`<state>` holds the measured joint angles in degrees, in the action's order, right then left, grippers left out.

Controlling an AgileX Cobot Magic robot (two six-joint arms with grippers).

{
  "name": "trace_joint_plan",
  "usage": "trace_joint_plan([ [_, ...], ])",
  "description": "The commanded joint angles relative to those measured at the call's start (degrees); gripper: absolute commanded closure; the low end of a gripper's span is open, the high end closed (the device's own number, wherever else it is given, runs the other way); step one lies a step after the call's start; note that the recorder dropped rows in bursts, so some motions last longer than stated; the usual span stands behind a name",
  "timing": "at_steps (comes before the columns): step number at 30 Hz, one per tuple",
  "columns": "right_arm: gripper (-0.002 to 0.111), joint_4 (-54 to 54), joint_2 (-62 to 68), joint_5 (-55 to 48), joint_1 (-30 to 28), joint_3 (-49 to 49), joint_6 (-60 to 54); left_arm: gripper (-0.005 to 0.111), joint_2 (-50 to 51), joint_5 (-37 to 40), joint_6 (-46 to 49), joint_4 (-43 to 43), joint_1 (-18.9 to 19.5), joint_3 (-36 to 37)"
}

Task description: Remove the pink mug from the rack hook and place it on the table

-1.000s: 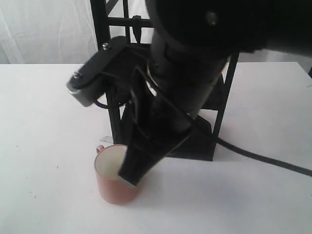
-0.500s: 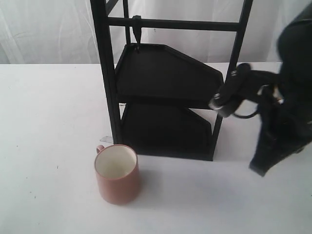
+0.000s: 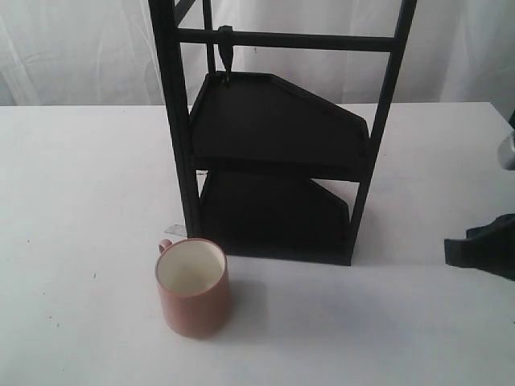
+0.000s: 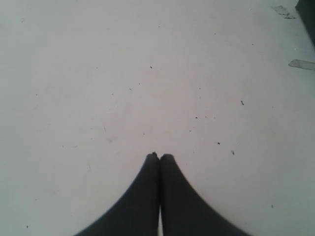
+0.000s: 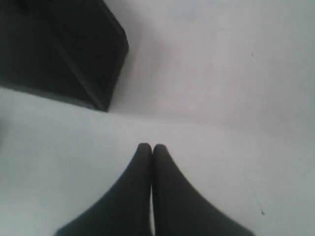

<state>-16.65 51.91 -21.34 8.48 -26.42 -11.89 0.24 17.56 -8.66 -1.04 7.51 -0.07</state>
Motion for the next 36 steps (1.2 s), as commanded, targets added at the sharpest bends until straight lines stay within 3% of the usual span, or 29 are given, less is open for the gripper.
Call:
trace_joint_plan([
  [1,0.108,-9.45,-14.23,5.22,0.18,8.56,-3.93,0.107,-0.24,1.75,-0.29,0.07,-0.25,0.07],
  [5,0.108,-9.33,-23.42,2.43,0.18,9.34,-3.93,0.107,-0.24,1.75,-0.29,0.07,-0.25,0.07],
  [12,0.108,-6.56,-27.97,2.33,0.18,9.34,-3.93,0.107,-0.24,1.75,-0.29,0.07,-0.25,0.07],
  [17,0.108,-0.24,-33.35,12.13,-0.15,9.34,-3.93,0.107,-0.24,1.64,-0.29,0.07,-0.25,0.07],
  [20,0.108,-0.89,-38.28,17.0,-4.58,9.34,-3.93,0.107,-0.24,1.64,-0.29,0.07,-0.25,0.07],
  [25,0.108,-0.89,-48.28,16.47,-12.08,9.34,-3.93,0.107,-0.24,1.64,-0.29,0.07,-0.25,0.07],
  [32,0.108,0.84,-51.91,18.41,-12.54,9.46,-3.93,0.107,-0.24,1.54,-0.29,0.07,-0.25,0.07],
  [36,0.108,12.66,-51.91,18.48,-12.54,11.56,1.78,0.107,-0.24,1.54,-0.29,0.07,-0.25,0.07],
])
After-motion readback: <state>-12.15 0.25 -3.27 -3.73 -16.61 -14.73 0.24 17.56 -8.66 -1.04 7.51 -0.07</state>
